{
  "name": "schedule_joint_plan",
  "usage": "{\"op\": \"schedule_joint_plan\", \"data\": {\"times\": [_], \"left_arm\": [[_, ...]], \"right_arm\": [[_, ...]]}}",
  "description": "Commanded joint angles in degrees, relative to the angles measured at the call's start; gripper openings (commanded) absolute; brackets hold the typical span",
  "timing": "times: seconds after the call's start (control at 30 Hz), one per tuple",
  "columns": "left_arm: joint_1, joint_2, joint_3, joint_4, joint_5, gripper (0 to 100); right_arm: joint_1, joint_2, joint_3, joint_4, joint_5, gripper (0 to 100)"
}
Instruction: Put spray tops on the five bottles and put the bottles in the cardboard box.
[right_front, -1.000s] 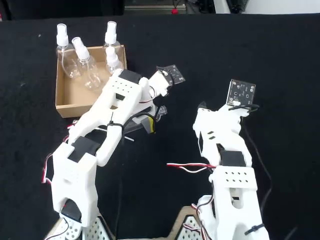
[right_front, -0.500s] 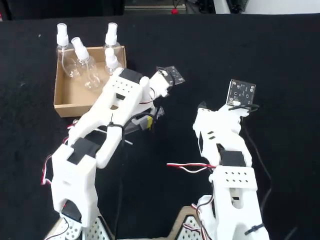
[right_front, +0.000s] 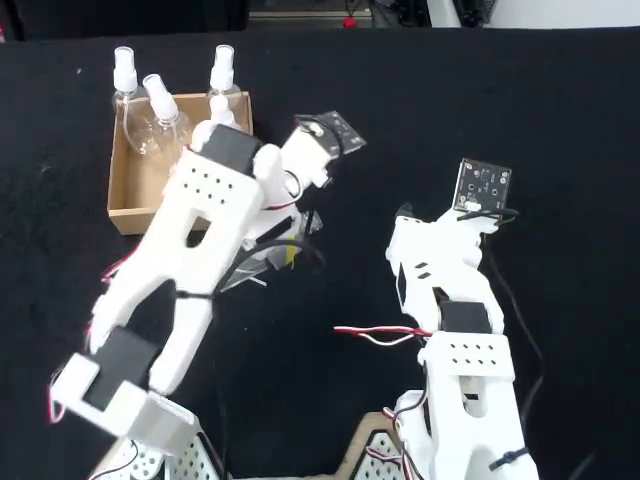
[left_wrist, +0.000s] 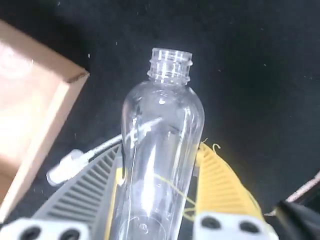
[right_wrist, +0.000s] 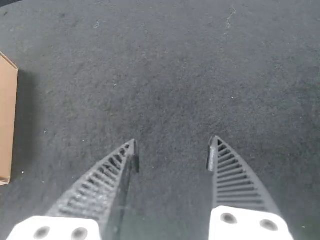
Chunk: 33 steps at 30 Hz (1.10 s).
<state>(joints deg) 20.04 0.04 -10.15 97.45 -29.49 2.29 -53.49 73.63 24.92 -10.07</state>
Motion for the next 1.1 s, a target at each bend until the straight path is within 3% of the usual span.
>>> {"op": "schedule_joint_plan", "data": {"times": [0.0,0.2,0.4,0.63,0.77,0.93,1.07], "left_arm": [[-0.7,-7.9,-1.5,2.4,3.7,12],[0.0,-14.9,8.0,1.6,7.6,12],[1.5,-19.1,22.4,-10.1,13.5,12],[9.9,-19.4,32.6,-16.9,9.3,12],[9.2,-19.8,35.3,-19.4,7.5,12],[7.2,-19.8,35.6,-22.2,11.2,12],[11.5,-19.2,41.0,-27.9,11.9,12]], "right_arm": [[0.8,-2.0,-0.3,-1.7,-0.2,22.3],[0.8,-2.0,-0.3,-1.6,-0.2,22.3],[1.6,-2.0,-0.3,-1.5,-0.3,22.3],[6.9,-2.0,-0.8,-1.7,-0.6,22.3],[6.9,-2.0,-0.8,-1.7,-0.6,22.3],[6.9,-2.0,-0.8,-1.8,-0.6,22.3],[6.9,-2.0,-0.8,-1.8,-0.6,22.3]]}}
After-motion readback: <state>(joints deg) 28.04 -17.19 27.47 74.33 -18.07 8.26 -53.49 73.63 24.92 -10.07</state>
